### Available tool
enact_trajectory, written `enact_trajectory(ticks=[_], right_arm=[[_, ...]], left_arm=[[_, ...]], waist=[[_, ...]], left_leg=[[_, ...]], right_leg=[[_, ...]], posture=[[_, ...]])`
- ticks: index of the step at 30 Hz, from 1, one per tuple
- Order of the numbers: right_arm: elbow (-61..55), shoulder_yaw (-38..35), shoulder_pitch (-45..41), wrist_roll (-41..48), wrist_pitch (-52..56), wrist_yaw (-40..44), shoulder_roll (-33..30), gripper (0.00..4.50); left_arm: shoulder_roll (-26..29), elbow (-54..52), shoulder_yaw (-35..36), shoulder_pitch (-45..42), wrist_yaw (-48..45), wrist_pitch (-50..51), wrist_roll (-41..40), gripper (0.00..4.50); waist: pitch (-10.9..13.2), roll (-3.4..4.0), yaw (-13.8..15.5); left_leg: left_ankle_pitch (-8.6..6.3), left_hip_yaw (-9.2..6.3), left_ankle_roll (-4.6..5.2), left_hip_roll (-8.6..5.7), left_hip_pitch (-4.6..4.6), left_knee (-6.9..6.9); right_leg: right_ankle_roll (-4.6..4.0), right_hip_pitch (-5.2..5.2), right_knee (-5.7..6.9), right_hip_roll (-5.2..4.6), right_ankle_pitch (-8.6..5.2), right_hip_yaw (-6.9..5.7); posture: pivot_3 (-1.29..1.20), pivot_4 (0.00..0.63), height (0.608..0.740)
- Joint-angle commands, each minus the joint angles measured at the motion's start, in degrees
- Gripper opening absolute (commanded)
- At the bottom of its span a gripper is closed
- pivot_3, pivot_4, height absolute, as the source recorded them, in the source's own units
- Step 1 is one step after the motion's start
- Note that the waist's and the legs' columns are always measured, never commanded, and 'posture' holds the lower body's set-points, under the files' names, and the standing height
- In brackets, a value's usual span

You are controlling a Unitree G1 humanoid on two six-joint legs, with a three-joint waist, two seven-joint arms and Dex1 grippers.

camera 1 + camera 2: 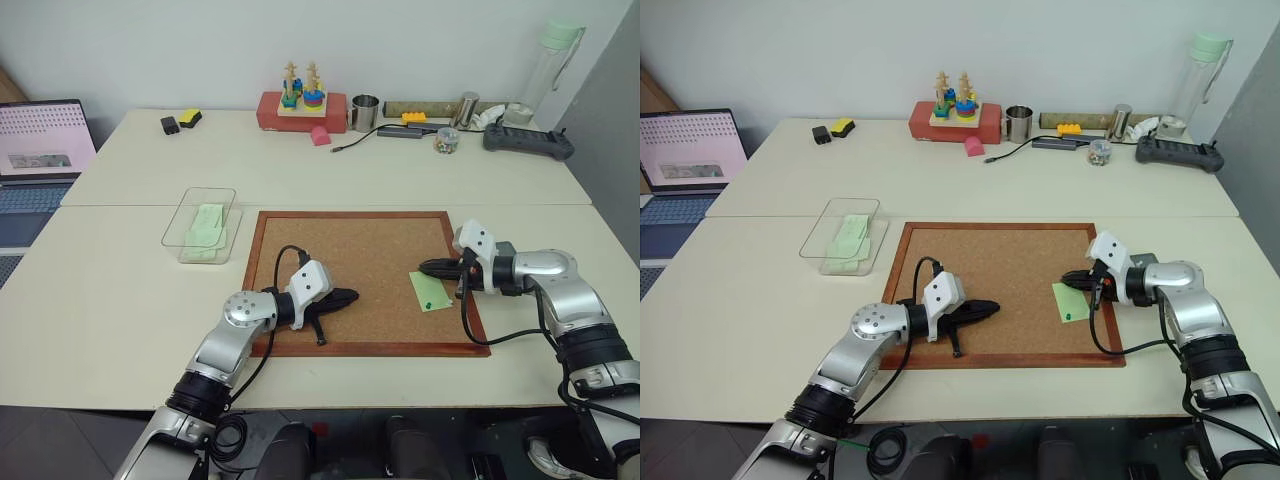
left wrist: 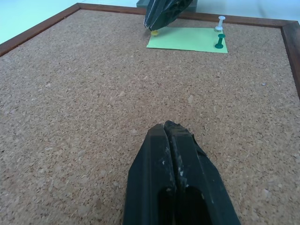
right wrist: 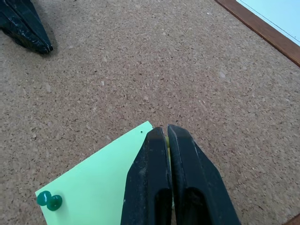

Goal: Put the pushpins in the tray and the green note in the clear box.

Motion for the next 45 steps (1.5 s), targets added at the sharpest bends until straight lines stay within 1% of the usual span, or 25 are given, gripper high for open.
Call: enact_trajectory(ticks=[1,13,20,25,30,33,35,36,37,41,43,45], right_arm=[[-5.9,-3.2,0.0,2.8,1.2,0.8,-1.1,0.03],[-11.6,-7.2,2.7,5.5,5.6,-0.4,-3.1,0.03],[-10.7,-14.5,4.6,5.2,8.1,-4.9,-9.3,0.03],[-7.7,-16.1,7.2,2.3,7.3,-8.2,-12.7,0.03],[-3.7,-15.5,8.7,-1.1,4.9,-13.3,-11.7,0.03],[-2.2,-15.3,9.1,-1.3,4.9,-14.3,-10.7,0.03],[-1.6,-15.3,9.6,-1.2,4.8,-14.3,-10.4,0.46],[-1.5,-15.3,9.7,-1.2,4.8,-14.3,-10.3,0.56],[-1.7,-15.6,9.8,-0.7,5.4,-14.1,-10.3,0.82],[-1.9,-16.2,9.8,0.1,6.2,-13.8,-10.2,1.55],[-2.4,-16.6,9.8,0.4,6.2,-13.6,-10.3,2.05],[-3.9,-17.3,10.0,1.4,6.2,-12.7,-11.0,2.33]], left_arm=[[0.6,-0.2,-0.3,1.1,0.1,0.2,1.0,0.0],[0.4,0.1,-0.8,1.1,-0.2,0.1,1.4,0.0],[0.3,-0.3,-0.9,1.6,0.1,-0.3,1.8,0.0],[0.3,-0.2,-0.6,1.3,0.1,-0.4,2.0,0.0],[0.4,-0.1,-0.8,1.5,-0.1,-0.6,2.3,0.0],[0.3,0.0,-0.9,1.2,-0.2,-0.7,2.4,0.0],[0.2,0.2,-0.8,0.9,-0.2,-0.8,2.5,0.0],[0.2,0.3,-0.9,0.9,-0.2,-0.9,2.5,0.0],[0.1,0.3,-0.9,0.8,-0.2,-0.9,2.6,0.0],[0.0,0.5,-0.9,0.7,-0.2,-1.1,2.6,0.0],[0.0,0.6,-0.9,0.7,-0.2,-1.2,2.7,0.0],[0.0,0.6,-1.0,0.8,-0.2,-1.3,2.8,0.0]], waist=[[0.0,0.0,0.0],[0.0,0.02,0.0],[0.0,0.02,0.1],[0.0,0.07,0.0],[0.0,0.07,0.0],[-0.1,0.1,0.0],[-0.1,0.1,0.0],[-0.1,0.1,0.0],[-0.1,0.1,0.0],[-0.1,0.1,0.0],[-0.1,0.1,0.0],[-0.1,0.11,0.0]], left_leg=[[0.0,0.0,0.0,0.0,0.0,0.0],[0.0,-0.01,0.0,0.0,0.01,0.0],[0.0,-0.03,0.0,0.0,0.0,-0.01],[-0.01,0.05,0.01,0.01,0.02,-0.02],[0.0,0.18,0.01,0.0,0.03,-0.01],[0.0,0.21,0.01,0.01,0.04,-0.01],[0.0,0.21,0.01,0.01,0.03,-0.01],[0.0,0.21,0.01,0.0,0.03,-0.01],[0.0,0.21,0.01,0.0,0.03,-0.01],[0.0,0.2,0.01,0.0,0.03,-0.01],[0.0,0.2,0.02,0.0,0.03,0.0],[0.0,0.2,0.02,0.0,0.03,0.0]], right_leg=[[0.0,0.0,0.0,0.0,0.0,-0.01],[0.0,0.01,0.0,0.0,0.0,0.0],[0.0,0.01,-0.01,0.0,0.0,-0.02],[0.0,0.02,-0.01,0.0,0.0,0.02],[0.0,0.04,-0.02,0.0,0.0,0.04],[0.0,0.03,0.0,0.0,0.0,0.07],[0.0,0.04,-0.01,0.0,0.0,0.04],[0.01,0.04,-0.01,0.0,0.0,0.05],[0.0,0.04,-0.01,0.0,0.0,0.05],[0.0,0.04,0.0,0.0,0.0,0.04],[0.01,0.04,-0.01,0.0,0.0,0.05],[0.01,0.05,-0.01,0.0,0.0,0.05]], posture=[[0.0,0.15,0.74],[0.0,0.15,0.74],[0.0,0.15,0.74],[0.0,0.15,0.74],[0.0,0.15,0.74],[0.0,0.15,0.74],[0.0,0.15,0.74],[0.0,0.15,0.74],[0.0,0.15,0.74],[0.0,0.15,0.74],[0.0,0.15,0.74],[0.0,0.15,0.74]])
